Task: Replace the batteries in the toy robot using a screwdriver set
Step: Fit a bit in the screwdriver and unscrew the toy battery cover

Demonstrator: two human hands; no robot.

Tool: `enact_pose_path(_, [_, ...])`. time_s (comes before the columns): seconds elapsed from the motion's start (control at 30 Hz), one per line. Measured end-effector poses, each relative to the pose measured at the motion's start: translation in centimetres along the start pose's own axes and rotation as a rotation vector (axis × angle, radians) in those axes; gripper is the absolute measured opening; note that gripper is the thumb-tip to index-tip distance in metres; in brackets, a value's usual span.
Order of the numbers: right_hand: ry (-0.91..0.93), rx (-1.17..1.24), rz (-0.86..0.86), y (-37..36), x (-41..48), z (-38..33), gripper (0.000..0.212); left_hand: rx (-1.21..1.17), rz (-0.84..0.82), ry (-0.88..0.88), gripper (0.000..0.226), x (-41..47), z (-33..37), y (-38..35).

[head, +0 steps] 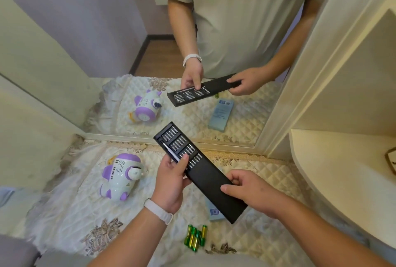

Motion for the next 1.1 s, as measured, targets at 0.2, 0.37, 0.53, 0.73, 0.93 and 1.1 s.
enact_pose_path(0.2, [0.007, -0.091, 0.005, -1.3, -0.4, -0.3, 0.013, -0.069, 0.086, 0.009, 0.017, -0.1, -0.2, 2.0])
enact_pose_path(0.37, [0.022, -0.199, 0.163, -1.9, 0.3, -0.3, 0.013, -0.183, 0.283, -0.015, 0.021, 1.4, 1.2, 4.6])
enact_pose_path(0.53, [0.072, -0.395, 0.257, -4.1, 2.0, -1.1, 0.007, -0.112, 0.27, 0.012, 0.024, 0.6, 0.8, 6.0])
enact_pose_path(0.73, [0.013, -0.435, 0.273, -7.4, 6.9, -0.5, 0.012, -0.056, 0.297, 0.053, 0.027, 0.0, 0.3, 9.1])
enact_pose_path(0.93, [0.243, -0.831, 0.386, -9.4, 12.7, -0.7, 0.024, -0.033, 0.307, 0.059, 0.024, 1.4, 0.9, 11.6])
enact_pose_path(1.1, [0.418, -1.205, 0.426, -9.0, 16.4, -0.1, 0.022, -0.016, 0.258, 0.104, 0.025, 3.0, 0.5, 12.2])
Point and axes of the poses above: each hand's wrist, its own x-axis towards the middle knuckle, its own y-axis out of the back of the hand, z = x × y, the point moved 1 cm from there along x, towards the middle knuckle, and after that the axes turned 8 degrees about -y, right-handed, at the moved point
